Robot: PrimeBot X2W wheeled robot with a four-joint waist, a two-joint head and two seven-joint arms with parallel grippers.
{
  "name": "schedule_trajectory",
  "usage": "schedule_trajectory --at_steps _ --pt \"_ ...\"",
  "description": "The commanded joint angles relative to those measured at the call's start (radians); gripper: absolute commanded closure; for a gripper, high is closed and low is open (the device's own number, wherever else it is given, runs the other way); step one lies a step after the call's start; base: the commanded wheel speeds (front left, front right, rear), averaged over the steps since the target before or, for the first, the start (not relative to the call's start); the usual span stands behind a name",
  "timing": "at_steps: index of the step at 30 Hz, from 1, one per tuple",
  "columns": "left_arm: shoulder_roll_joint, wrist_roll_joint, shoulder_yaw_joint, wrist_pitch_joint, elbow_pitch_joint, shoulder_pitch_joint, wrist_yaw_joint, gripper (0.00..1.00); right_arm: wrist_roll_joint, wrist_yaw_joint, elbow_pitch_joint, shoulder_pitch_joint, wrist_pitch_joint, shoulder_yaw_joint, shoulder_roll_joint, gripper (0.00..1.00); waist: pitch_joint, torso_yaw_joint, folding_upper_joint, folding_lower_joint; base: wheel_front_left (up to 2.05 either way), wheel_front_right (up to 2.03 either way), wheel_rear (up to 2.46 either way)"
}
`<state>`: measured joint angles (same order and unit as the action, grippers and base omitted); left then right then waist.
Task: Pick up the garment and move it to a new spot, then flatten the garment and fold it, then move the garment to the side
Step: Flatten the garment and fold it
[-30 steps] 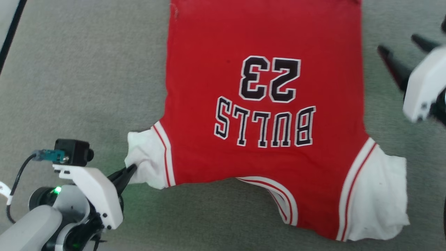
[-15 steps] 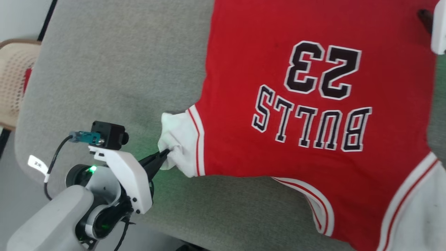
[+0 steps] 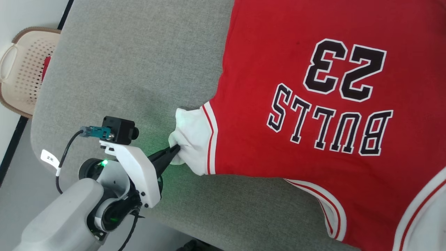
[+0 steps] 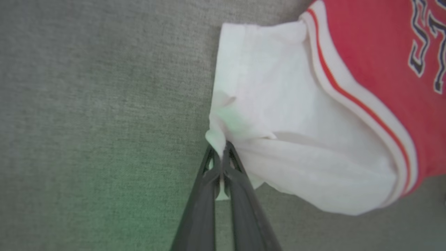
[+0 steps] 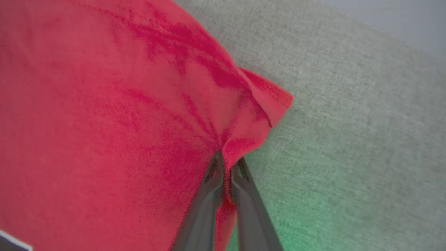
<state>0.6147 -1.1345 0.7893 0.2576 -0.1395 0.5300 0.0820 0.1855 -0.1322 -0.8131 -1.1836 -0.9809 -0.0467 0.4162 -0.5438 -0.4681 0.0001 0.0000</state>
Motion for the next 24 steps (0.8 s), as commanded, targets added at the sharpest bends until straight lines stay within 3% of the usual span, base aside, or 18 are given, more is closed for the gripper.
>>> schedule_trajectory --at_steps 1,8,15,24 --pt "0.001 -0.002 -0.003 -0.007 -0.015 0.012 -0.003 1.0 0.004 0.003 -0.062 0.105 -0.013 -0.021 0.005 1.0 0.017 0.018 -0.0001 0.0 0.0 0.0 0.0" --pt "0.045 -0.01 -0.028 -0.024 -0.019 -0.019 0.014 1.0 0.095 0.003 0.038 0.132 0.013 -0.118 0.014 1.0 0.079 0.09 -0.0001 0.0 0.0 0.0 0.0" --pt "0.117 -0.026 -0.056 -0.027 0.021 -0.067 0.054 1.0 0.262 0.003 0.267 0.287 -0.01 -0.223 0.085 1.0 0.148 0.184 -0.0001 0.0 0.0 0.0 0.0" --pt "0.189 -0.032 -0.076 -0.011 0.093 -0.116 0.111 1.0 0.385 0.003 0.63 0.612 -0.103 -0.17 0.142 1.0 0.204 0.282 -0.0001 0.0 0.0 0.0 0.0"
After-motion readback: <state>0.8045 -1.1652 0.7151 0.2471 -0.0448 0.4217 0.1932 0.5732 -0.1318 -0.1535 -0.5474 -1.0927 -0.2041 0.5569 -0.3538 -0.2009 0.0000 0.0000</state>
